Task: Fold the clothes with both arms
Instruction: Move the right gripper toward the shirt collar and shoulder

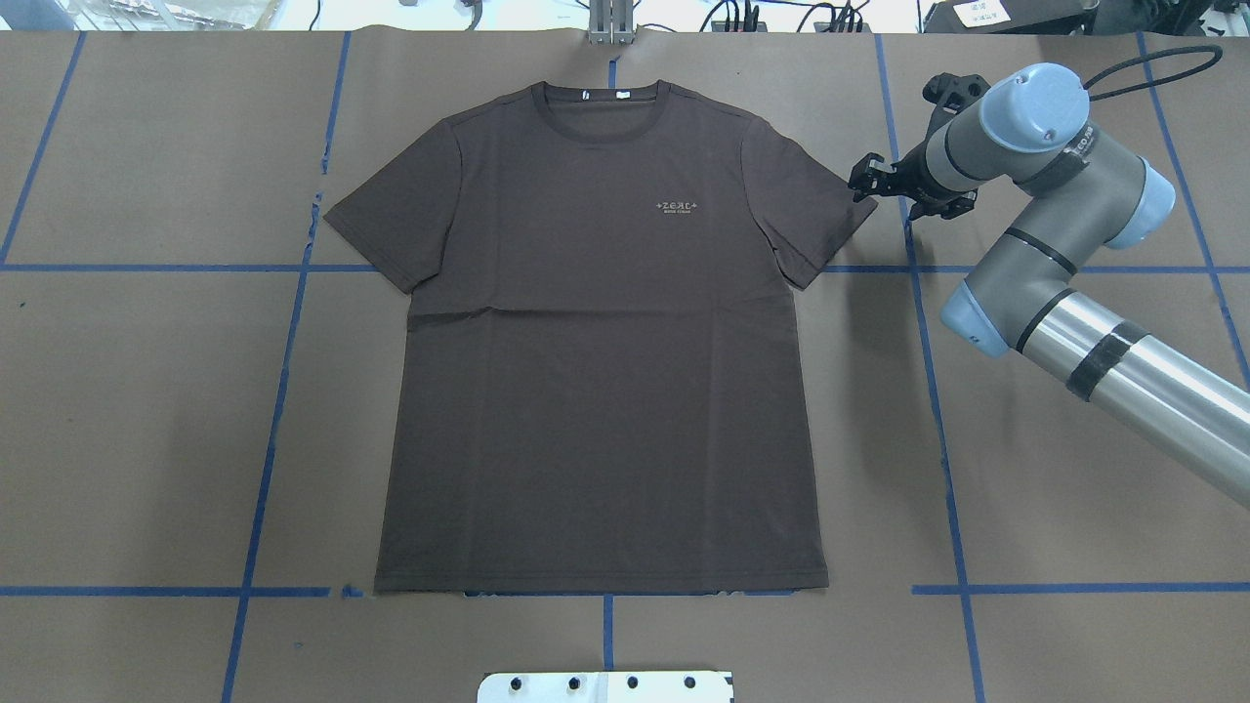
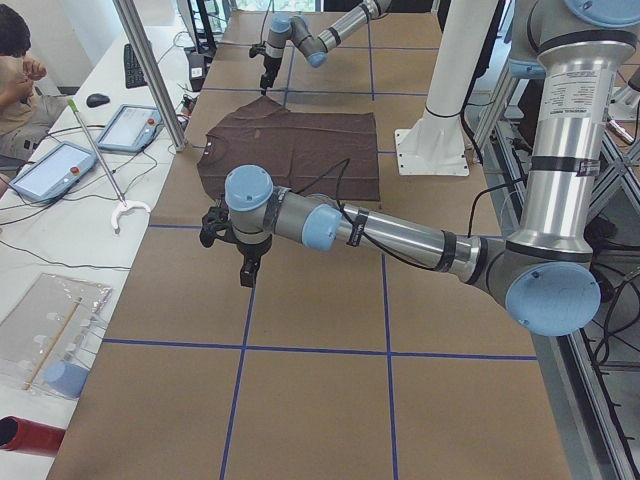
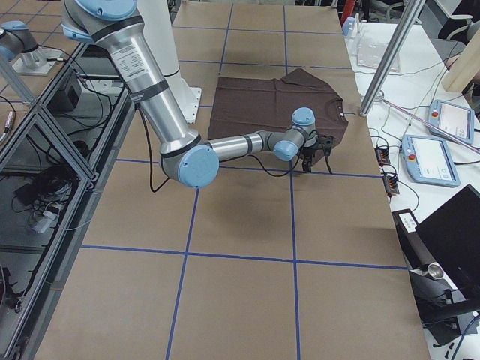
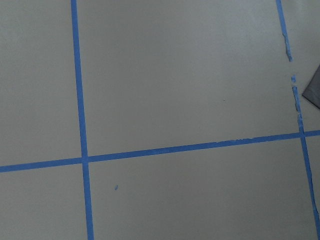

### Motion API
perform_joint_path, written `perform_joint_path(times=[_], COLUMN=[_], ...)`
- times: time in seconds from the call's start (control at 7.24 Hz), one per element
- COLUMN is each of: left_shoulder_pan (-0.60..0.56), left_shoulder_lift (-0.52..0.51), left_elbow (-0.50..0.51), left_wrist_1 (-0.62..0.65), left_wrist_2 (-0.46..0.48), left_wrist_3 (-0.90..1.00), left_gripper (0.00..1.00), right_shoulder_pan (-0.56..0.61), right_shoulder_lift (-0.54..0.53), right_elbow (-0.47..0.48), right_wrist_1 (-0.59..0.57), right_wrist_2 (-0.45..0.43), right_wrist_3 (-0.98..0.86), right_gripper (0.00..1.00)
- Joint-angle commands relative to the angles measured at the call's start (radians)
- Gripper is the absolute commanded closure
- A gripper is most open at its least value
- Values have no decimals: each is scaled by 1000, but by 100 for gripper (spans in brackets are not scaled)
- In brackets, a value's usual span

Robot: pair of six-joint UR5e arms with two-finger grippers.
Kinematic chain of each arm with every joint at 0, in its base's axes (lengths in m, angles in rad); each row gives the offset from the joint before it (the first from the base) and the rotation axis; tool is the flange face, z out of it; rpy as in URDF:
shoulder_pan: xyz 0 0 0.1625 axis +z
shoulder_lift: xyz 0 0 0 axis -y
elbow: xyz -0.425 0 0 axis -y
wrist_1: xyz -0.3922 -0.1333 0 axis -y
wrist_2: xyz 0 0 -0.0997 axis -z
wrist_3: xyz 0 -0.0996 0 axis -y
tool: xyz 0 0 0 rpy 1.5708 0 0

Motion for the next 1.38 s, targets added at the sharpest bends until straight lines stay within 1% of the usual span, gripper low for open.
perform_joint_path(times=[0.0,0.14,0.28,0.41,0.55,0.69,0.83,1.1,1.24], left_shoulder_pan=[0,0,0,0,0,0,0,0,0], left_shoulder_lift=[0,0,0,0,0,0,0,-1,-1], left_elbow=[-1,-1,-1,-1,-1,-1,-1,-4,-4], left_wrist_1=[0,0,0,0,0,0,0,0,0], left_wrist_2=[-1,0,0,0,-1,0,0,-1,-1], left_wrist_3=[2,2,4,4,4,4,4,1,-1], left_gripper=[0,0,0,0,0,0,0,0,0], right_shoulder_pan=[-7,-10,-10,-10,-10,-10,-10,-10,-10], right_shoulder_lift=[4,21,30,41,44,50,56,95,95], right_elbow=[-8,-20,-28,-39,-48,-48,-48,-50,-50], right_wrist_1=[-2,-3,-2,-3,-2,-3,-3,-9,-12], right_wrist_2=[-5,-5,-5,-6,-6,-6,-5,-5,-5], right_wrist_3=[-4,-4,-4,-6,-6,-6,-7,-4,-9], right_gripper=[25,34,39,40,48,77,100,100,100])
